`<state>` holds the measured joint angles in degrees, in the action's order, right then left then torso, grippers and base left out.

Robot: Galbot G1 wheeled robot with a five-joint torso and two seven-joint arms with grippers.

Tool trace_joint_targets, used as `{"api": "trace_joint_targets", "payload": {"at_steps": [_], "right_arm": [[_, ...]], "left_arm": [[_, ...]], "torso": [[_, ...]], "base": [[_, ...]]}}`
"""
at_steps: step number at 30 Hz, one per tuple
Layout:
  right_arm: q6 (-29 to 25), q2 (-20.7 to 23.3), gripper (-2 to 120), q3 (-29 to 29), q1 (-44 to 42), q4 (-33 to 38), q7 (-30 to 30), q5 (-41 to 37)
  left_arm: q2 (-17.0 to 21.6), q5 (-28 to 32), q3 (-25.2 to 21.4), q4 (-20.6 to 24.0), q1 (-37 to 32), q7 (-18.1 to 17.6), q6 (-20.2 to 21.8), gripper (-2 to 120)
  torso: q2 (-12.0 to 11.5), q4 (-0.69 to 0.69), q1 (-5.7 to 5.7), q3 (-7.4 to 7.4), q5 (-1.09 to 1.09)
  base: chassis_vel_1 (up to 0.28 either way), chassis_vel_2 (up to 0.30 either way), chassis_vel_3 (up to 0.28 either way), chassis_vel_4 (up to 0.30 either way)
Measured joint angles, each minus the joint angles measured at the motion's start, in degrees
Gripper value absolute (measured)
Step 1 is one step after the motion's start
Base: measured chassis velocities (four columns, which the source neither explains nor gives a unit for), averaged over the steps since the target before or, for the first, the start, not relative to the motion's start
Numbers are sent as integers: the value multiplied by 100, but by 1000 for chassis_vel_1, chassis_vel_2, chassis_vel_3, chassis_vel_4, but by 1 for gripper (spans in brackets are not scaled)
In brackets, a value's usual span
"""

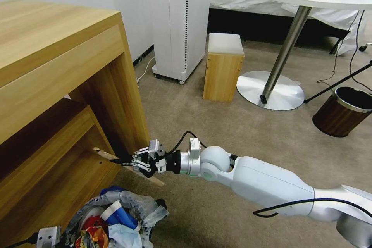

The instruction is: Pick up the trash bin and place the garbage on the floor into it.

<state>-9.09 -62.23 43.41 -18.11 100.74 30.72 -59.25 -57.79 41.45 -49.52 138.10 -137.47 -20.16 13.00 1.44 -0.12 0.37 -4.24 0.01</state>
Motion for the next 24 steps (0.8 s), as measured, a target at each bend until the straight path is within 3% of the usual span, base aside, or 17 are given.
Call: {"api": "trace_joint_targets", "payload": {"at_steps": [9, 24], "right_arm": [[9, -488, 0, 295, -179, 110, -208, -118], [-105, -1122, 0, 957, -446, -569, -311, 152]], "left_arm": [[-209, -268, 186, -41, 67, 47, 28, 0], [-138, -268, 65, -31, -32, 38, 35, 0]], "torso": [[0, 1, -1, 0, -1], [0, 0, -1, 0, -1]], "base": [[0, 0, 0, 0], [0, 0, 0, 0]]}}
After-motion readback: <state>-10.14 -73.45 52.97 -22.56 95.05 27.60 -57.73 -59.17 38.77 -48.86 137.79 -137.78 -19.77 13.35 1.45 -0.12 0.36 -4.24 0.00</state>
